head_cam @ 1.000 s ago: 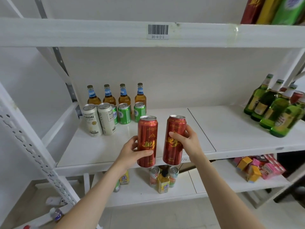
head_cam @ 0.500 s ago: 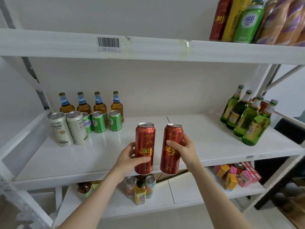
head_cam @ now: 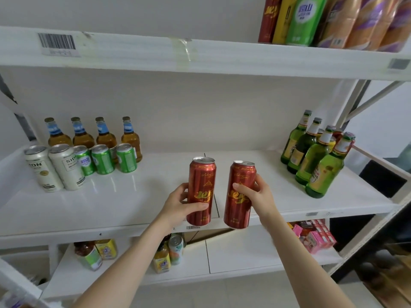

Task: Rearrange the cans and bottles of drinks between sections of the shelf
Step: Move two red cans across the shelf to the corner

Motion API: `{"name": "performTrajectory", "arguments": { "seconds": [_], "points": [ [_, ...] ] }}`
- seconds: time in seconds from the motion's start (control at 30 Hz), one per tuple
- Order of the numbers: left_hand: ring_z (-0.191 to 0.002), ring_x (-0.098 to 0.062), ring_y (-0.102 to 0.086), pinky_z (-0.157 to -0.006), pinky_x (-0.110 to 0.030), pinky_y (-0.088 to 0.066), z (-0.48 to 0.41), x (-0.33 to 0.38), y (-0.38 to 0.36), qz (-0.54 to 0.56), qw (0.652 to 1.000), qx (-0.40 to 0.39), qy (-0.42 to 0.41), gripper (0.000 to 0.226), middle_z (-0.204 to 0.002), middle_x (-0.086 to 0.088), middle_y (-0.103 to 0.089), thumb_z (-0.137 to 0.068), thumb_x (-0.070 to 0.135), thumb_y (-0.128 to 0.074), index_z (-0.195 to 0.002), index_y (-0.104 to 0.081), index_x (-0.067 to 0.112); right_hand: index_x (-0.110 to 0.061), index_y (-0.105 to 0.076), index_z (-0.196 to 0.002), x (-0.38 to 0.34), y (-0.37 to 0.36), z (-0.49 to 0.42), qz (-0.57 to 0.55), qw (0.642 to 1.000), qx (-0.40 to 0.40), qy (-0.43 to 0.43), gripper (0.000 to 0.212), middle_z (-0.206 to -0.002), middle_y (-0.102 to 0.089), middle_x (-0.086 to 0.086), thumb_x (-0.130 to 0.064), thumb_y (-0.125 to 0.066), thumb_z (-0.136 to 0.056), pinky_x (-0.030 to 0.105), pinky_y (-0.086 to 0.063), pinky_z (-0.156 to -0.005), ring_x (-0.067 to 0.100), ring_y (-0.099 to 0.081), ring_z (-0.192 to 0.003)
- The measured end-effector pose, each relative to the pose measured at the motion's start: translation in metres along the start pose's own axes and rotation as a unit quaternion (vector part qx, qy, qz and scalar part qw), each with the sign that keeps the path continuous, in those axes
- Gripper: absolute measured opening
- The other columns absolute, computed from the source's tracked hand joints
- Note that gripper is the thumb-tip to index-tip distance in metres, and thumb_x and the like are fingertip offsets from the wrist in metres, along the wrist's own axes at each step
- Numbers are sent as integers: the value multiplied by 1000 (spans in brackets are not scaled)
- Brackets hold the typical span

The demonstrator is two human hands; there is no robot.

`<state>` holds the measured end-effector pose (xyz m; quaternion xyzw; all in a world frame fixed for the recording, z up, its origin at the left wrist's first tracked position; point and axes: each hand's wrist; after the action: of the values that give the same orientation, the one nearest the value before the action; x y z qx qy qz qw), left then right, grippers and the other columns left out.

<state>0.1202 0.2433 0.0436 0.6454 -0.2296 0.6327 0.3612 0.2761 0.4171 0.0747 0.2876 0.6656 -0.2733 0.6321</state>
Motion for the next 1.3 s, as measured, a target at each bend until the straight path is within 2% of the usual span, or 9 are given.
{"name": "performTrajectory", "arguments": {
  "seconds": [0.1,0.27,0.43,0.63,0.83,1.0,1.17,1.23,1.3],
  "points": [
    [-109,-15,-63,-95,-39,-52,-15,5,-23,-9,1000,-3,-2,58,-118,4,-67,-74,27,-86,-122,-53,33,-17,-60,-116,2,24,-8,1,1000,4,3,46,-104,-71,5,-20,-83,-76,28,-54,-72,21,-70,-94],
    [-108,-13,-63,-86,-30,-51,-41,15,-61,-7,1000,-12,-6,62,-117,6,-67,-71,26,-87,-123,-54,32,-17,-61,-114,4,66,-30,-3,1000,13,5,41,-102,-72,6,-15,-81,-77,28,-53,-72,20,-70,-93],
    [-110,-17,-65,-99,-45,-52,-73,23,-102,-13,1000,-17,-9,79,-116,5,-70,-52,42,-90,-123,-56,34,-18,-62,-111,7,109,-57,-2,1000,6,16,39,-100,-72,3,-13,-81,-77,25,-52,-71,17,-70,-91],
    [-113,-18,-64,-100,-48,-52,-89,33,-165,-13,1000,-7,-9,85,-118,5,-69,-46,49,-91,-123,-57,36,-18,-61,-113,13,174,-76,-12,1000,-7,23,43,-102,-72,4,-17,-83,-76,28,-52,-75,18,-70,-94],
    [-110,-15,-64,-96,-41,-53,-86,51,-251,-6,1000,-4,7,69,-115,5,-70,-56,34,-92,-116,-58,38,-18,-63,-111,16,260,-76,-27,999,-18,20,54,-100,-73,3,-32,-82,-62,28,-53,-72,19,-71,-92],
    [-106,-19,-68,-96,-48,-54,-75,60,-341,30,999,31,17,78,-112,1,-72,-45,39,-91,-116,-60,33,-21,-64,-109,9,350,-68,-17,998,-49,33,46,-100,-74,4,-27,-80,-66,24,-56,-71,16,-72,-91],
    [-106,-16,-67,-84,-34,-55,-71,71,-422,34,999,12,29,69,-113,5,-71,-61,25,-92,-120,-57,32,-20,-61,-118,6,428,-72,5,998,-52,29,46,-105,-73,1,-20,-82,-76,25,-55,-76,16,-71,-96],
    [-106,-16,-68,-88,-38,-56,-78,75,-448,34,999,4,27,78,-114,5,-71,-51,34,-92,-121,-58,32,-20,-61,-119,6,453,-77,7,999,-44,26,52,-106,-73,0,-27,-83,-72,24,-53,-75,14,-71,-95],
    [-108,-17,-68,-92,-39,-55,-90,77,-471,36,999,-1,27,78,-114,4,-72,-51,32,-92,-122,-58,31,-20,-61,-119,5,474,-83,14,999,-40,28,52,-105,-73,-1,-26,-83,-73,21,-53,-72,11,-71,-93]
  ]
}}
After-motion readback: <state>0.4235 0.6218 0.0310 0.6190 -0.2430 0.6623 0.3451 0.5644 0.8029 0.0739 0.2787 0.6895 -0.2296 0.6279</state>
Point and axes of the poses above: each hand's wrist, its own z-axis away from the middle knuckle, its own y-axis out of the back of the hand, x = y × z
